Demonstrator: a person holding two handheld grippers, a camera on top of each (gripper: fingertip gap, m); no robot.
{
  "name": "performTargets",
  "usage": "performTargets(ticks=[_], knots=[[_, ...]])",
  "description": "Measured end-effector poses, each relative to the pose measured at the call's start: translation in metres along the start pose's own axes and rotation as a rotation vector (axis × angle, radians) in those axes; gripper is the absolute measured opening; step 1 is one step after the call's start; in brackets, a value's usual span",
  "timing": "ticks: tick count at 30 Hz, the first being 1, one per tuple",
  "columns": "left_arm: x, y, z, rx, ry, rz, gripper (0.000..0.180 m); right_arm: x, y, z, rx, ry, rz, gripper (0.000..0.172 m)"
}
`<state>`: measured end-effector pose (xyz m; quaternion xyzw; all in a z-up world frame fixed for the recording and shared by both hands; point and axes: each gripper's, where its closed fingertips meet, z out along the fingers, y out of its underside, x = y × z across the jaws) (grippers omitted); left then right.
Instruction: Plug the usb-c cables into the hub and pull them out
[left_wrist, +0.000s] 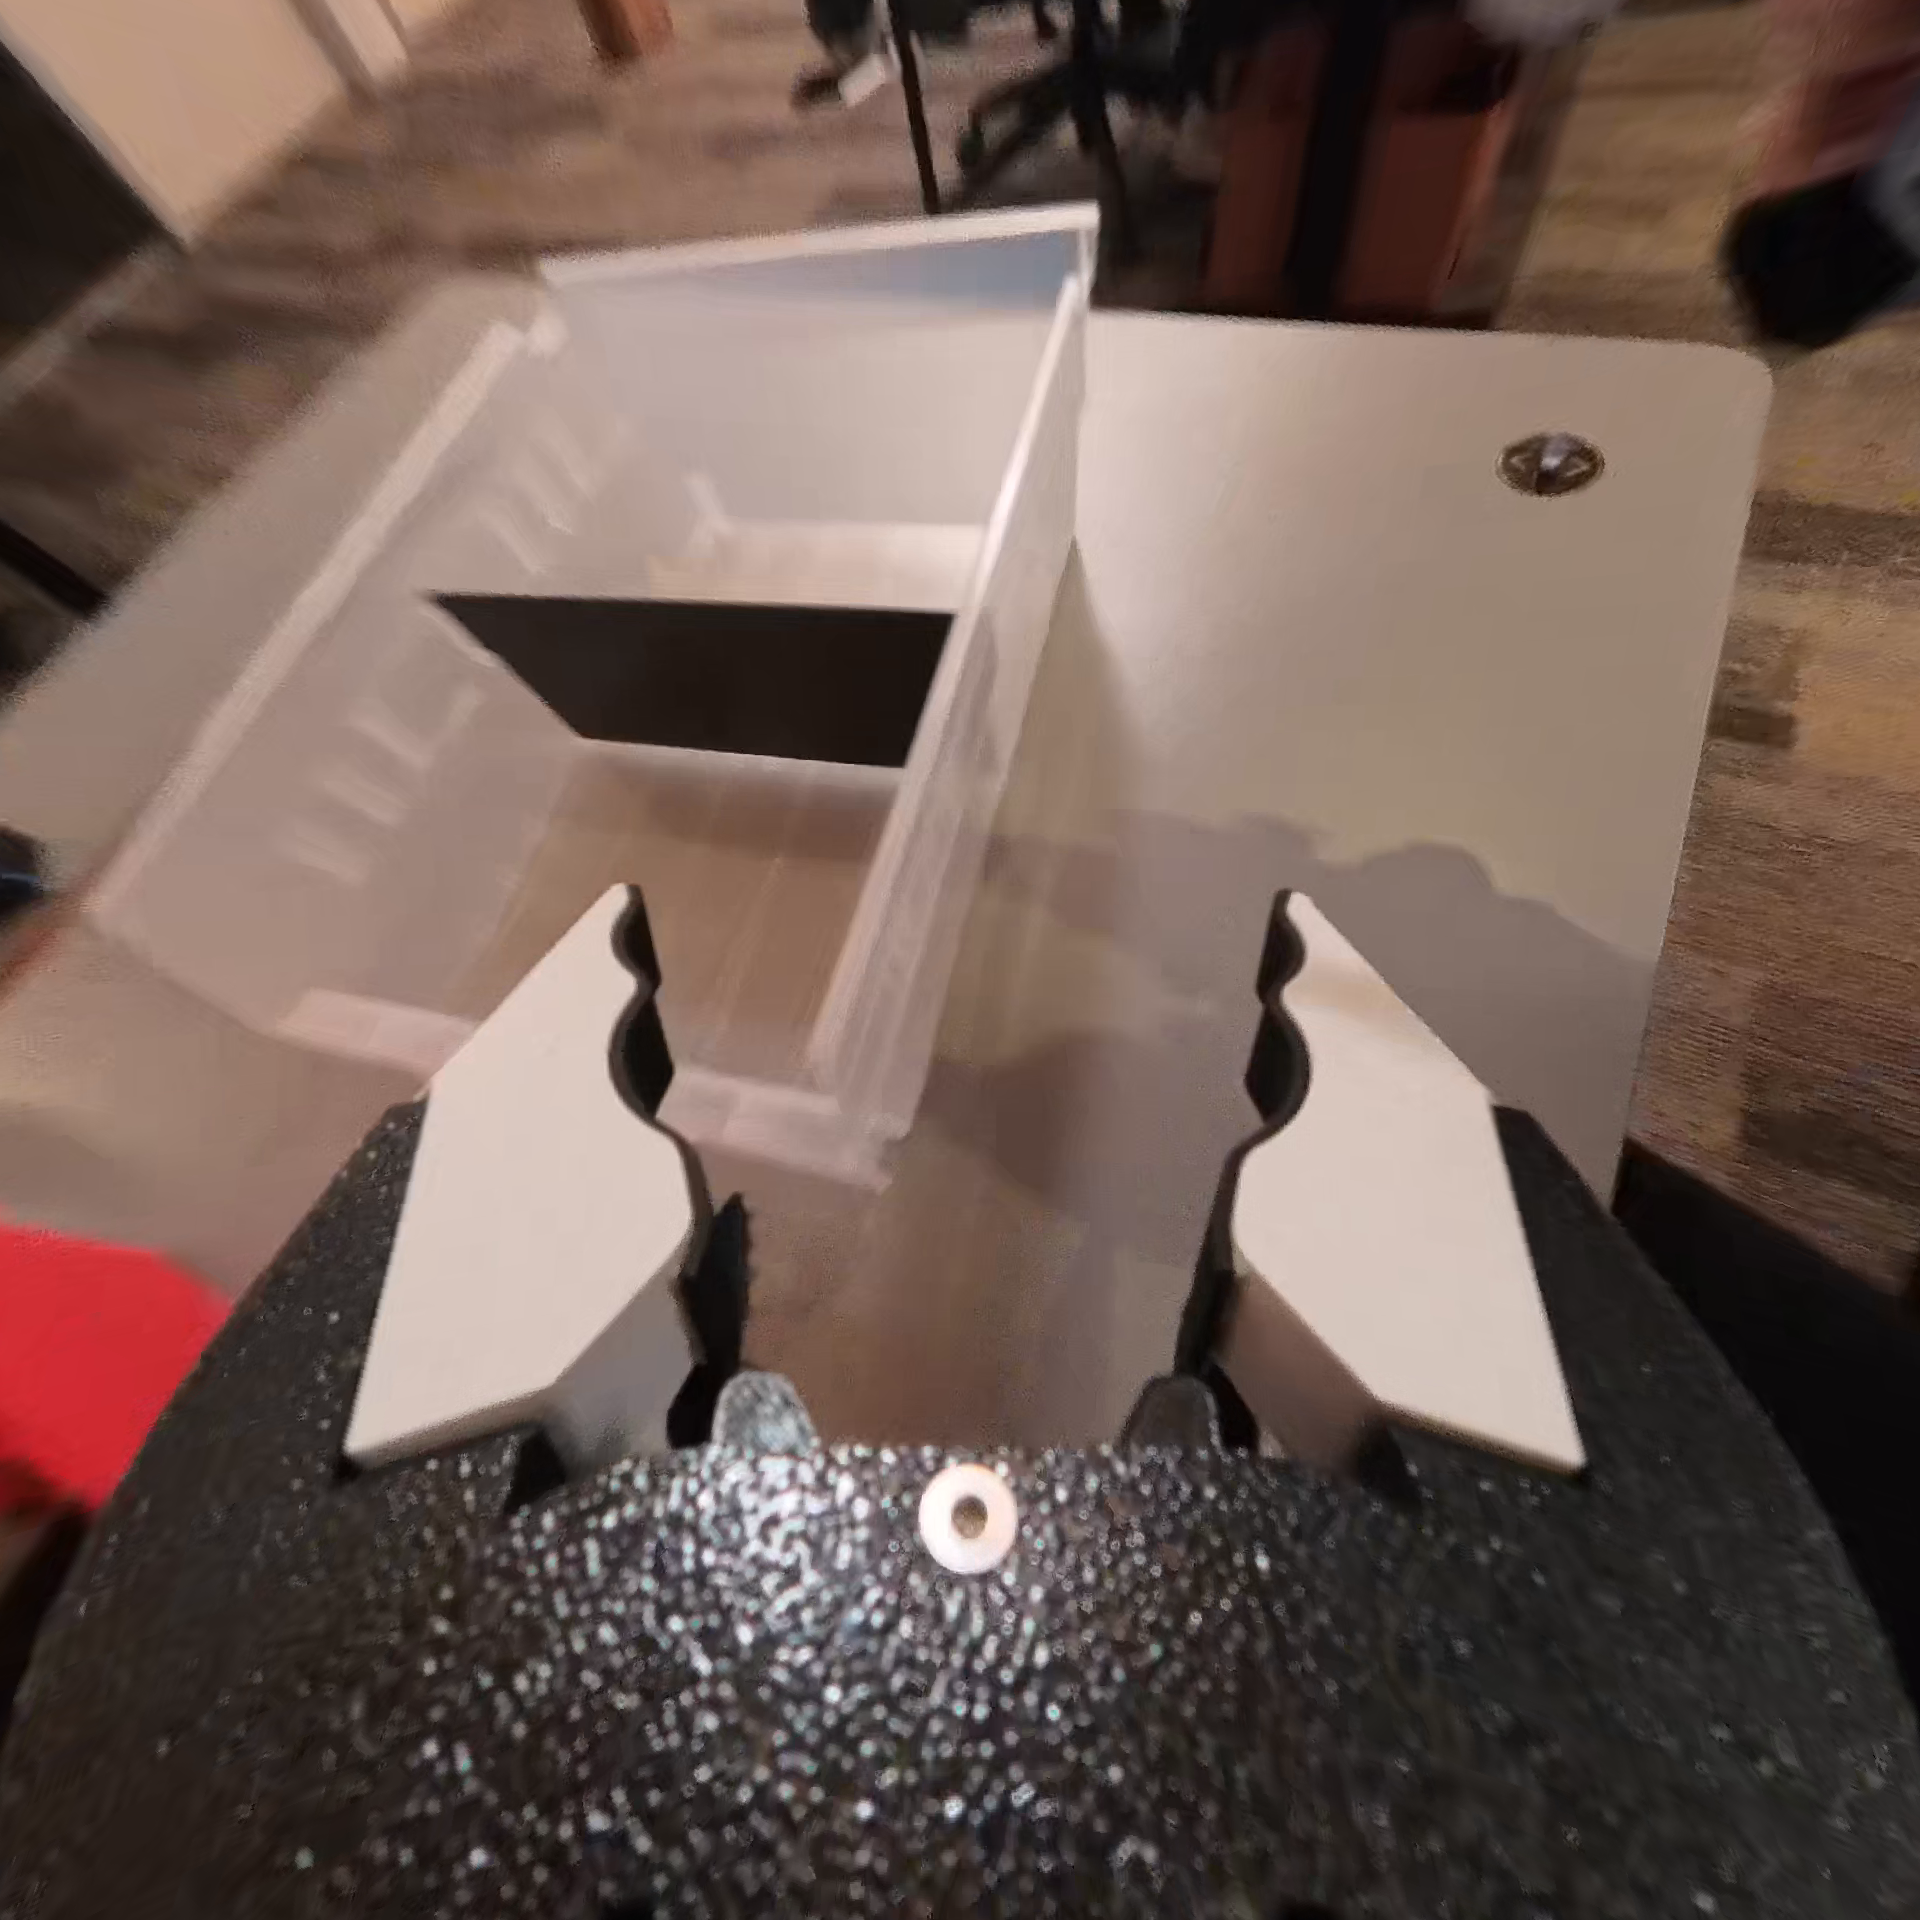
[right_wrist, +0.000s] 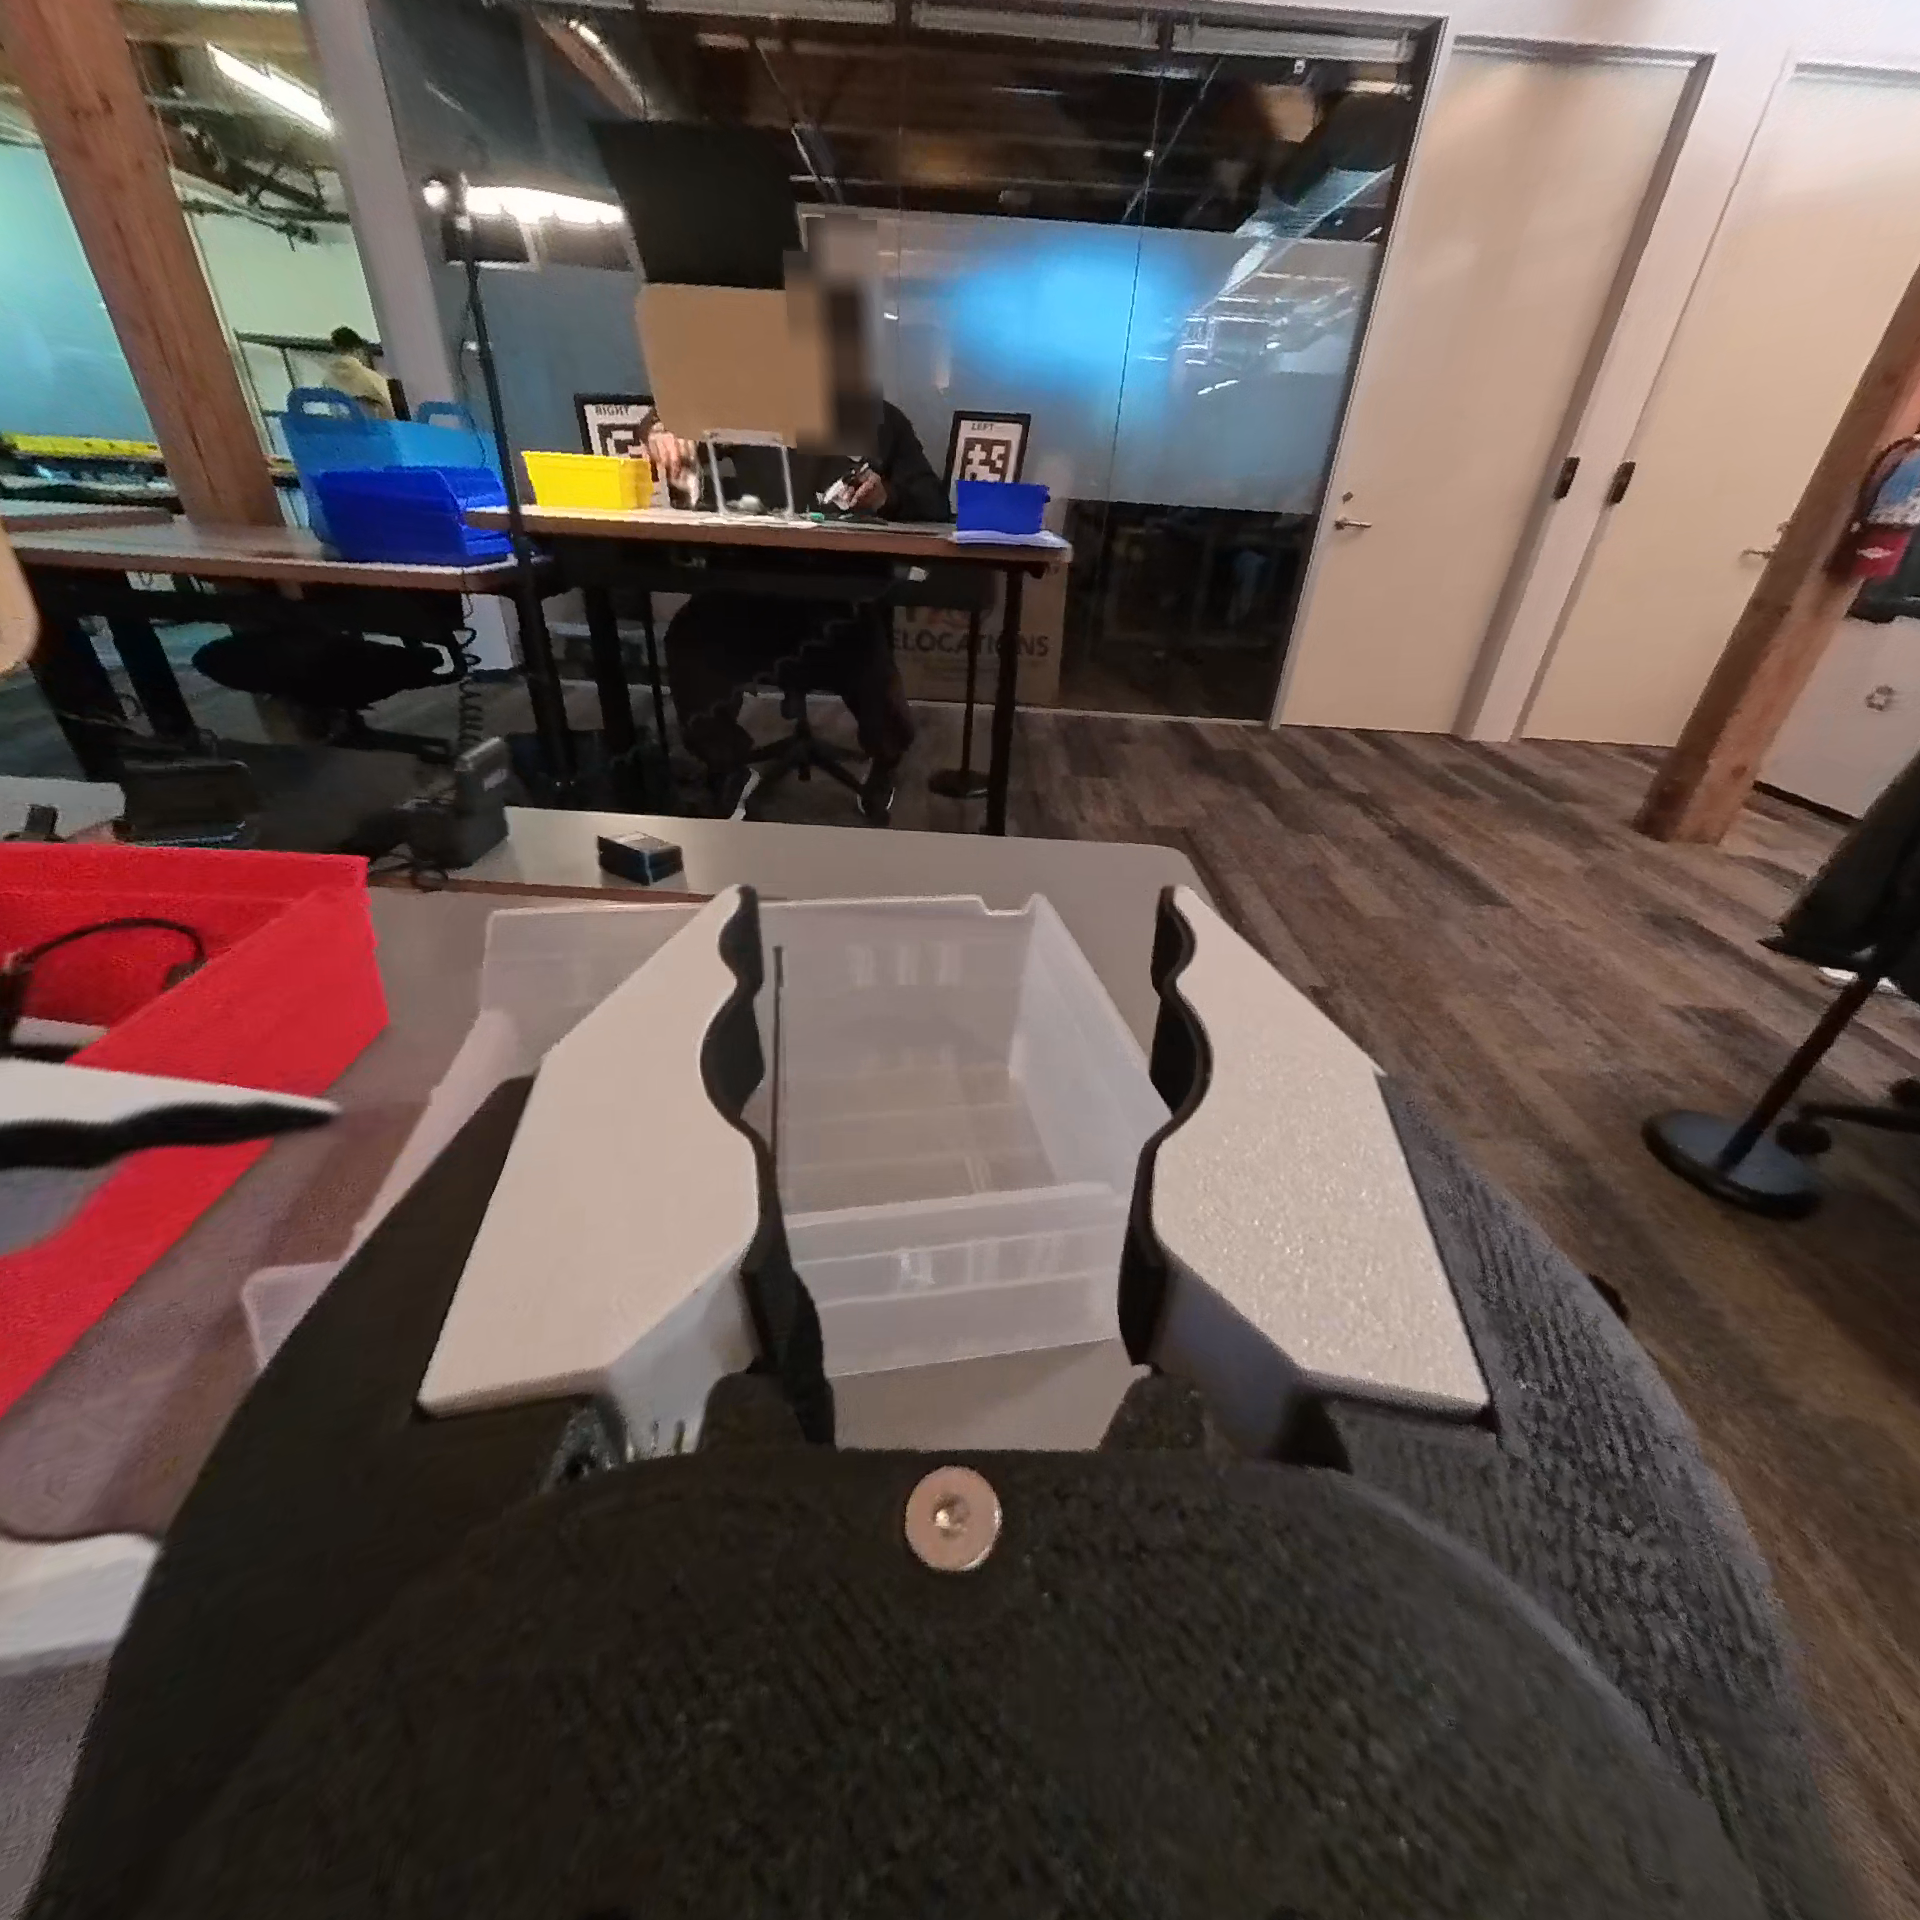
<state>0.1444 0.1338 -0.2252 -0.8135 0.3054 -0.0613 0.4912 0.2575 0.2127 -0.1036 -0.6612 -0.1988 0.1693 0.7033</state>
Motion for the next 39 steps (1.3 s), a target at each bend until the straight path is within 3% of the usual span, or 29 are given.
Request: performTargets(ticks=[4,8,11,16,21,24,30,34,35,36,39], knots=[[-0.062,0.019,-0.097,0.122,-0.268,-0.016,0.114,-0.042,0.021,0.016,-0.104,-0.038,0.021,0.09],[-0.142,0.088,-0.19,0.12,-0.581,-0.215,0.114,-0.078,0.071,0.019,-0.278,0.013,-0.009,0.12],[-0.173,0.143,-0.234,0.099,-0.712,-0.329,0.114,-0.107,0.106,0.012,-0.327,0.054,0.0,0.14],[-0.188,0.201,-0.241,0.016,-0.728,-0.417,0.114,-0.138,0.119,0.022,-0.252,0.173,-0.017,0.142],[-0.193,0.216,-0.226,-0.056,-0.718,-0.378,0.104,-0.134,0.136,0.043,-0.307,0.226,0.024,0.135],[-0.2,0.222,-0.227,-0.043,-0.725,-0.406,0.089,-0.137,0.144,0.042,-0.341,0.186,0.037,0.133],[-0.213,0.234,-0.241,-0.031,-0.75,-0.448,0.058,-0.098,0.147,0.008,-0.43,0.183,-0.002,0.104],[-0.217,0.246,-0.248,-0.07,-0.738,-0.44,0.032,-0.055,0.15,-0.016,-0.482,0.189,0.003,0.046],[-0.214,0.246,-0.244,-0.066,-0.695,-0.442,0.015,-0.041,0.151,-0.021,-0.49,0.211,0.003,0.037],[-0.213,0.247,-0.243,-0.063,-0.679,-0.452,0.009,-0.027,0.151,-0.026,-0.498,0.232,-0.004,0.029],[-0.211,0.247,-0.244,-0.046,-0.64,-0.467,0.005,0.008,0.154,-0.037,-0.552,0.24,-0.05,0.014]])
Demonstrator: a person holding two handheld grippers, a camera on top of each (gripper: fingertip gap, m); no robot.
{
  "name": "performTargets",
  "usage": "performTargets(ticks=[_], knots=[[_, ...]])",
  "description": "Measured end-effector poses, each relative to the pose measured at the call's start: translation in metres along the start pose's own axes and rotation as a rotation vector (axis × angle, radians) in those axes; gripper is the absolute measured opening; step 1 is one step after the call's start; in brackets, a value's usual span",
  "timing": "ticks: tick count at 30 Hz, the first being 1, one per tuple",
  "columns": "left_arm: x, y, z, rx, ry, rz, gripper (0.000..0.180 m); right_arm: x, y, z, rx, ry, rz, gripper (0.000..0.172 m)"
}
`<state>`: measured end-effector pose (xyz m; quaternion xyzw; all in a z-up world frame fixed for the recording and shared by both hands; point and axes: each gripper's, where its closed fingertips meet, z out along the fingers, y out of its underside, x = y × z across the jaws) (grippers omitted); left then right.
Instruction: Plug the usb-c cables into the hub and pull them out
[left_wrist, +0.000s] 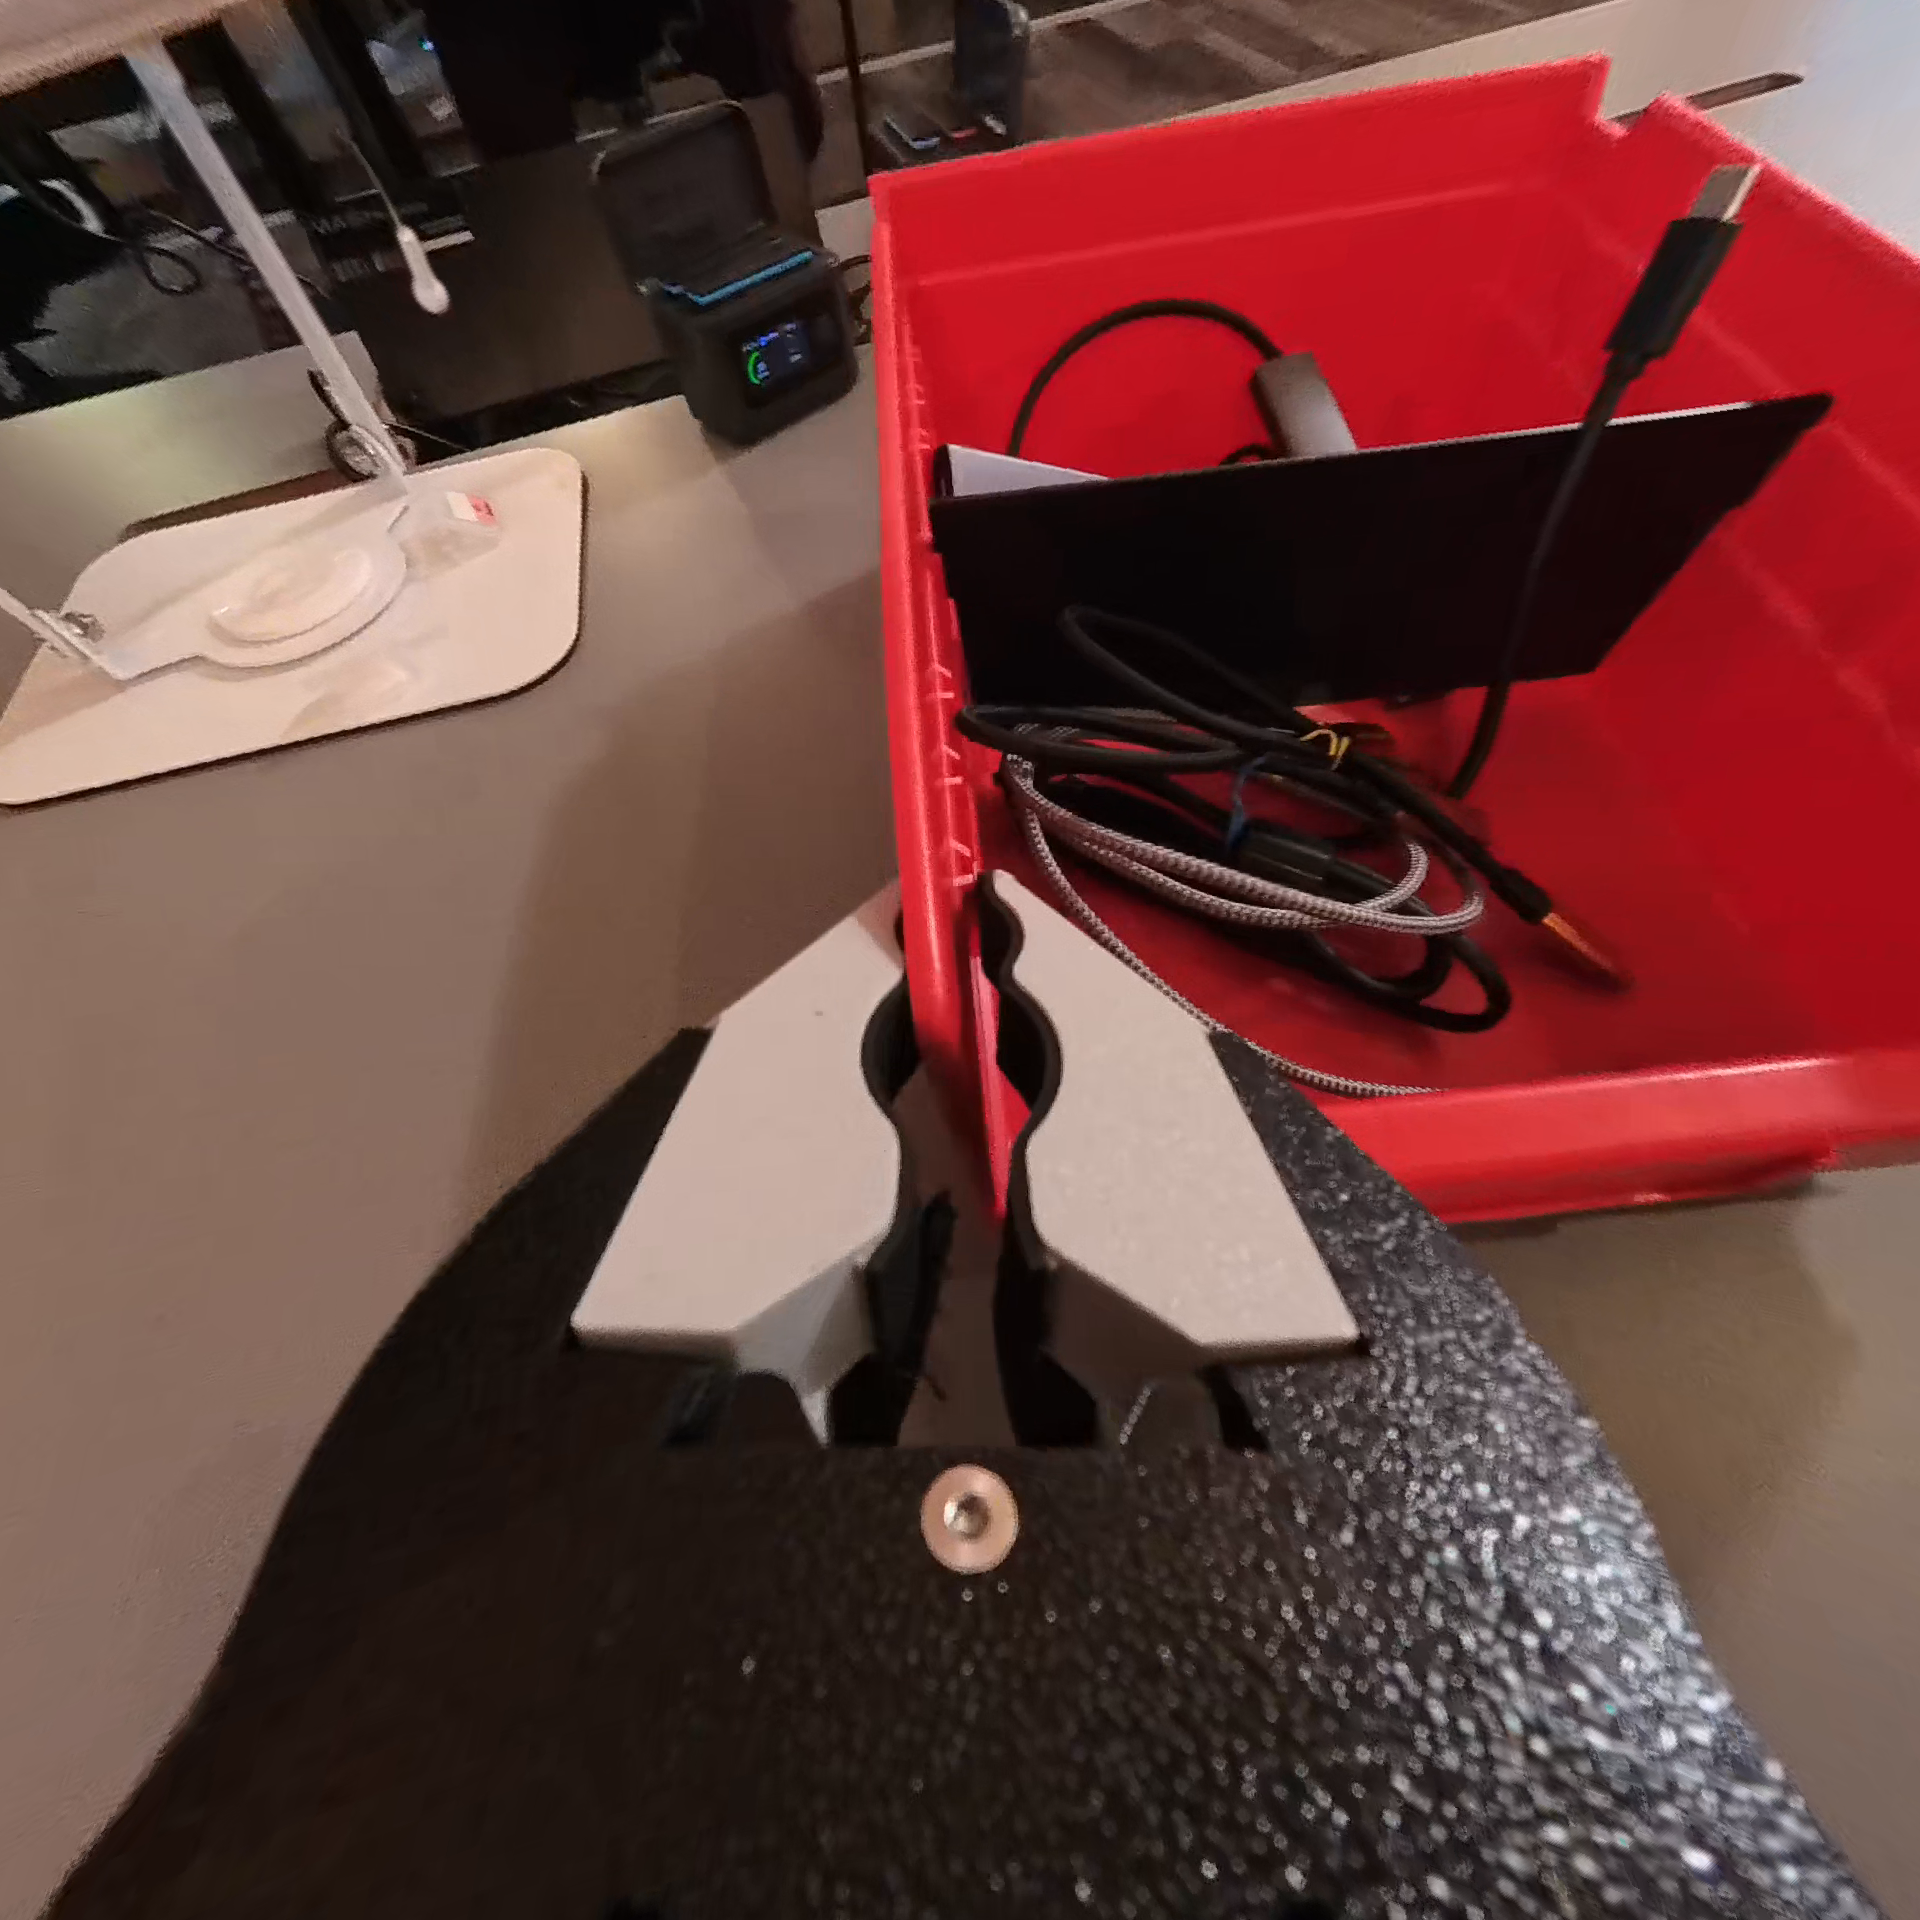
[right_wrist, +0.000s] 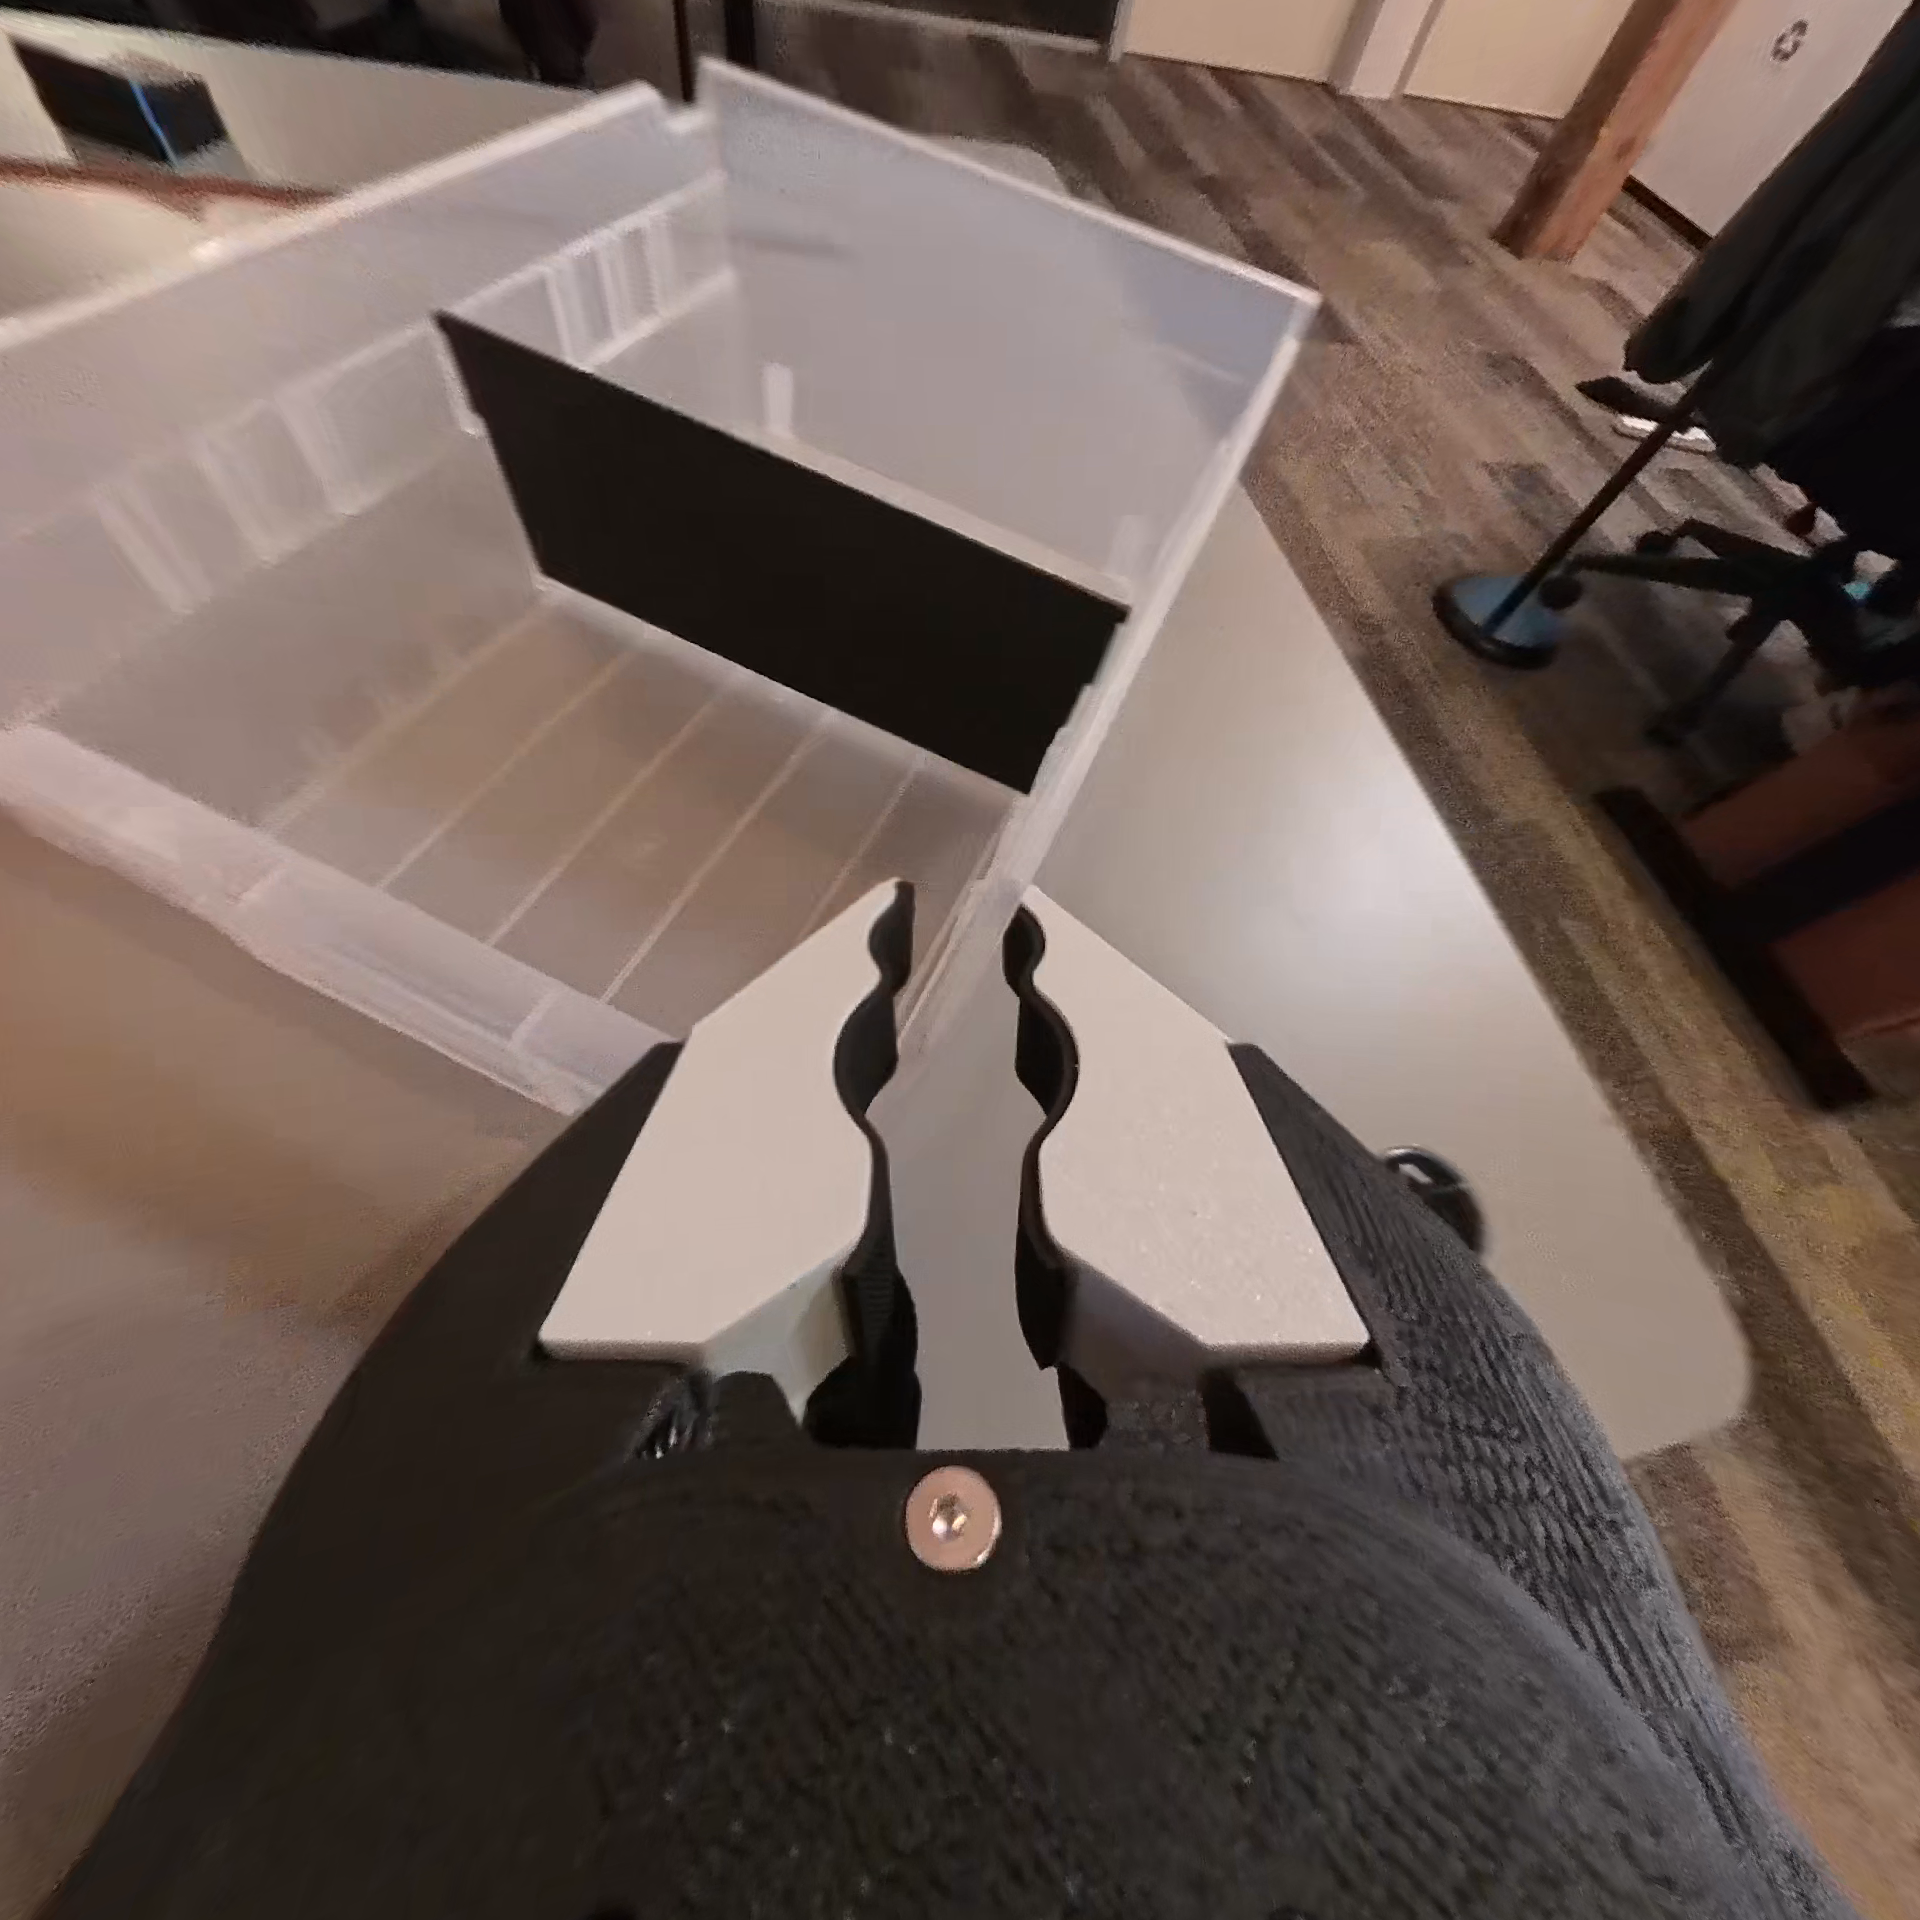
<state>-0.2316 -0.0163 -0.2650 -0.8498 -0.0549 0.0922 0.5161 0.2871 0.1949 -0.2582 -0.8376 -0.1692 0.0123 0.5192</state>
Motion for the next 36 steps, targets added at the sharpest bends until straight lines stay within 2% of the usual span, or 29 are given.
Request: performTargets(ticks=[4,10,14,17,21,24,29,30,31,32,33,35,36], knots=[[-0.012,0.006,-0.01,0.003,-0.02,0.001,0.005,0.025,0.007,-0.004,-0.029,-0.104,-0.084,0.009],[-0.058,0.025,-0.039,-0.01,-0.079,-0.115,0.004,0.034,0.016,-0.018,-0.014,-0.258,-0.181,0.008],[-0.093,0.041,-0.063,-0.025,-0.124,-0.154,0.004,0.034,0.016,-0.019,-0.005,-0.291,-0.212,0.007],[-0.113,0.053,-0.081,-0.038,-0.153,-0.104,0.004,0.034,0.016,-0.019,0.013,-0.286,-0.216,0.007],[-0.133,0.063,-0.1,-0.059,-0.177,-0.115,0.004,0.035,0.019,-0.022,0.015,-0.258,-0.224,0.007],[-0.146,0.069,-0.109,-0.07,-0.183,-0.132,0.003,0.042,0.016,-0.029,0.0,-0.226,-0.226,0.025],[-0.172,0.08,-0.118,-0.082,-0.189,-0.205,0.007,0.063,-0.036,-0.068,0.159,-0.156,-0.091,0.036],[-0.175,0.081,-0.12,-0.099,-0.197,-0.204,0.011,0.059,-0.051,-0.078,0.214,-0.159,-0.07,0.037],[-0.18,0.075,-0.124,-0.083,-0.23,-0.192,0.036,0.05,-0.067,-0.089,0.271,-0.175,-0.053,0.037],[-0.182,0.062,-0.13,-0.04,-0.258,-0.164,0.056,0.035,-0.082,-0.099,0.33,-0.207,-0.037,0.036],[-0.184,0.044,-0.137,0.02,-0.293,-0.131,0.064,0.016,-0.098,-0.109,0.387,-0.256,-0.018,0.036],[-0.178,0.002,-0.144,0.123,-0.308,-0.068,0.065,-0.04,-0.126,-0.13,0.491,-0.415,-0.002,0.036],[-0.174,-0.013,-0.139,0.116,-0.296,-0.075,0.065,-0.072,-0.135,-0.138,0.529,-0.498,-0.023,0.037]])
